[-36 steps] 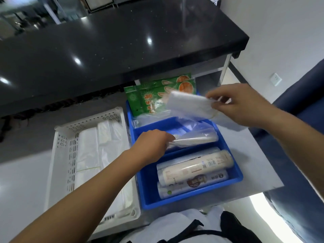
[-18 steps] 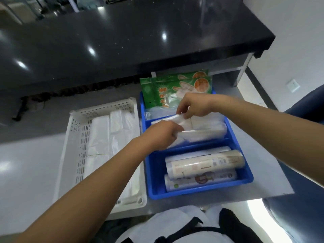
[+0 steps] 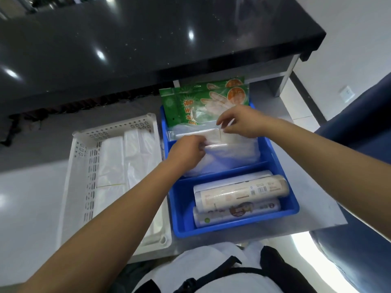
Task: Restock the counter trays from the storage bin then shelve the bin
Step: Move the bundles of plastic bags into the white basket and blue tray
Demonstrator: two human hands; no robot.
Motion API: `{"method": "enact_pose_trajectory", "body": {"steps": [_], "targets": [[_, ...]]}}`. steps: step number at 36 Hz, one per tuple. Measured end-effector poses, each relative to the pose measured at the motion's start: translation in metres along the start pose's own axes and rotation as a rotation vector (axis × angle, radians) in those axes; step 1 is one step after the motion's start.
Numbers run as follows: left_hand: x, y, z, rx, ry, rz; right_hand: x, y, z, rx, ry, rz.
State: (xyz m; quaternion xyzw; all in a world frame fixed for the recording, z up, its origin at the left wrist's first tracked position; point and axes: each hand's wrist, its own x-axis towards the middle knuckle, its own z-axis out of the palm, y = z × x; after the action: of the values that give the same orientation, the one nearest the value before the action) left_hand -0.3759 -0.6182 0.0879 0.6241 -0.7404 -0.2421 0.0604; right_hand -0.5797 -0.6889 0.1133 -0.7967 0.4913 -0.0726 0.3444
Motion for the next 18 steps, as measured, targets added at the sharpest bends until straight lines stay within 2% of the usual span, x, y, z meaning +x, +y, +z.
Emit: {"method": "enact_pose_trajectory", "body": {"steps": [4, 11, 18], "targets": [[-0.005, -0.007, 0.006, -0.034, -0.022, 0.014, -0.018, 0.021, 0.008, -0.137, 0.099, 0.079], [-0.004, 0.005, 0.012, -0.025, 0.091, 0.041, -0.023, 0.021, 0.025, -0.280, 0.273, 0.078], [-0.006, 0.005, 0.019, 0.052, 0.172, -0.004, -0.025, 0.013, 0.029, -0.361, 0.391, 0.116]]}}
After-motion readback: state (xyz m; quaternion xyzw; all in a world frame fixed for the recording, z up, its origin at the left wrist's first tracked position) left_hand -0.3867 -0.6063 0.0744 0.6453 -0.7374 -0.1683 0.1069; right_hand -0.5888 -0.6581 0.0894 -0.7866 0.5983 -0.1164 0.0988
